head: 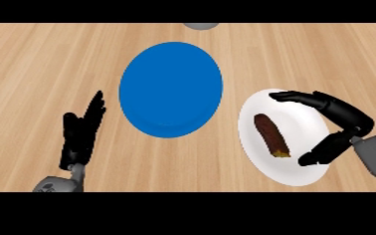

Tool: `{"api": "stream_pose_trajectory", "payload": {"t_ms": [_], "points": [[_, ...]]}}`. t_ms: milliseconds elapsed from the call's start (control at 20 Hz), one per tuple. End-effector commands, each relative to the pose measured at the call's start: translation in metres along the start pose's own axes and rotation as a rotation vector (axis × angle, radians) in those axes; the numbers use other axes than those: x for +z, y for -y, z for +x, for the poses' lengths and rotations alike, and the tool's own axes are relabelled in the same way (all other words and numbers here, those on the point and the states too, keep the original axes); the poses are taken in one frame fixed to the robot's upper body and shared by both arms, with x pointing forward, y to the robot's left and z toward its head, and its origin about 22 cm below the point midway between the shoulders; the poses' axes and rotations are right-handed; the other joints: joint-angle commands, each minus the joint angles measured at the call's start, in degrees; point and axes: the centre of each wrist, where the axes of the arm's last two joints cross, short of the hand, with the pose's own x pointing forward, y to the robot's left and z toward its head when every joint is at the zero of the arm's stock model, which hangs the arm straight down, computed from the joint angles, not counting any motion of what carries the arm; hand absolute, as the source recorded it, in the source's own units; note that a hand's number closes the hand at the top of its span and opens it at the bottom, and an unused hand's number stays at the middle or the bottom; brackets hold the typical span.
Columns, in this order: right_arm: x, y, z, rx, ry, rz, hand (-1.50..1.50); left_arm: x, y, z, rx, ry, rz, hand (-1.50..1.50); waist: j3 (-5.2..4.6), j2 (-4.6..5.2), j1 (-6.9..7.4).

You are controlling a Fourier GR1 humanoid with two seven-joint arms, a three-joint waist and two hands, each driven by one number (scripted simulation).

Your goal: Pick the sweet potato from the plate and place it in the plate

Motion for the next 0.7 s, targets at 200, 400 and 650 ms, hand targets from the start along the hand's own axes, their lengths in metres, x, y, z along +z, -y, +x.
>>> {"api": "stream_pose_trajectory", "payload": {"t_ms": [200,400,650], "points": [[-0.032,0.026,0.017,0.305,-0.078,0.241,-1.50,0.001,0.010,-0.004,0.009,0.000,-0.007,0.00,-0.16,-0.13,-0.28],[-0.036,0.036,0.030,0.360,-0.206,0.422,-1.50,-0.002,0.005,0.013,-0.013,0.016,0.005,0.00,-0.17,-0.25,-0.49],[-0.047,0.014,0.020,0.357,-0.250,0.531,-1.50,0.001,0.015,0.005,-0.009,0.008,0.021,0.00,-0.14,-0.24,-0.86]]}}
